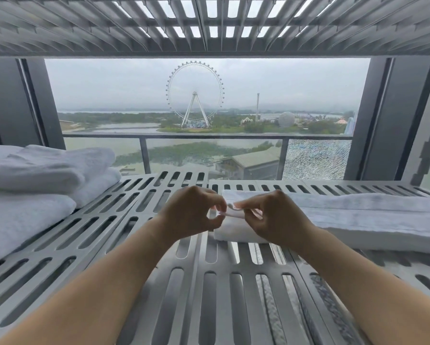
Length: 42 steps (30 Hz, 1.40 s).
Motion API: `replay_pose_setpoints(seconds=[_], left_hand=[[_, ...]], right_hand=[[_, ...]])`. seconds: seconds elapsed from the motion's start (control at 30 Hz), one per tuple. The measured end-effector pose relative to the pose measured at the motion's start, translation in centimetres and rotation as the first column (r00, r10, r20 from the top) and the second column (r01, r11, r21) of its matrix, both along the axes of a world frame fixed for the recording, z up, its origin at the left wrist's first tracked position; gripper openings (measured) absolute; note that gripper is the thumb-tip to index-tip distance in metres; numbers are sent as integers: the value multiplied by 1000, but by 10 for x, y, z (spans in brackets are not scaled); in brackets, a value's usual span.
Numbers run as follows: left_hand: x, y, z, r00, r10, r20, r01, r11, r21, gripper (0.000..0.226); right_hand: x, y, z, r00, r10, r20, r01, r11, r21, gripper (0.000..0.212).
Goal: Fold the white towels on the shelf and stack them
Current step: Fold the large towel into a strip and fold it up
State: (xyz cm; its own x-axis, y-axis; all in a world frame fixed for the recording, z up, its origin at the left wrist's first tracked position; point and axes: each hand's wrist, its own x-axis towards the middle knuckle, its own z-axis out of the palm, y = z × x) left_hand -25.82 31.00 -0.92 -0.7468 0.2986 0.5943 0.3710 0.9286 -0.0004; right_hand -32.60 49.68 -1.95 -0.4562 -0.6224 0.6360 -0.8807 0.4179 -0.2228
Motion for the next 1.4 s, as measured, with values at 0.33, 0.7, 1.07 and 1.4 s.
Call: replay_pose_setpoints(seconds=[0.33, 0.7, 1.07, 1.4], left_hand=[[0, 7, -4, 1000, 11, 9, -10, 988, -157, 15], [-1, 7, -3, 991, 135, 9, -133, 984, -119, 19], [-5, 5, -7, 987, 122, 105, -101, 977, -190, 25], [-42, 102, 23, 956, 251, 151, -221, 957, -187, 34]], right_hand=[[2, -4, -6, 988, 5, 153, -23, 993, 120, 16], [-11, 7, -1, 981, -194, 15, 171, 895, 412, 17], [-7, 14, 2, 968, -167, 189, 80, 914, 399, 35], [-64, 72, 26, 889, -334, 313, 242, 923, 298, 37]])
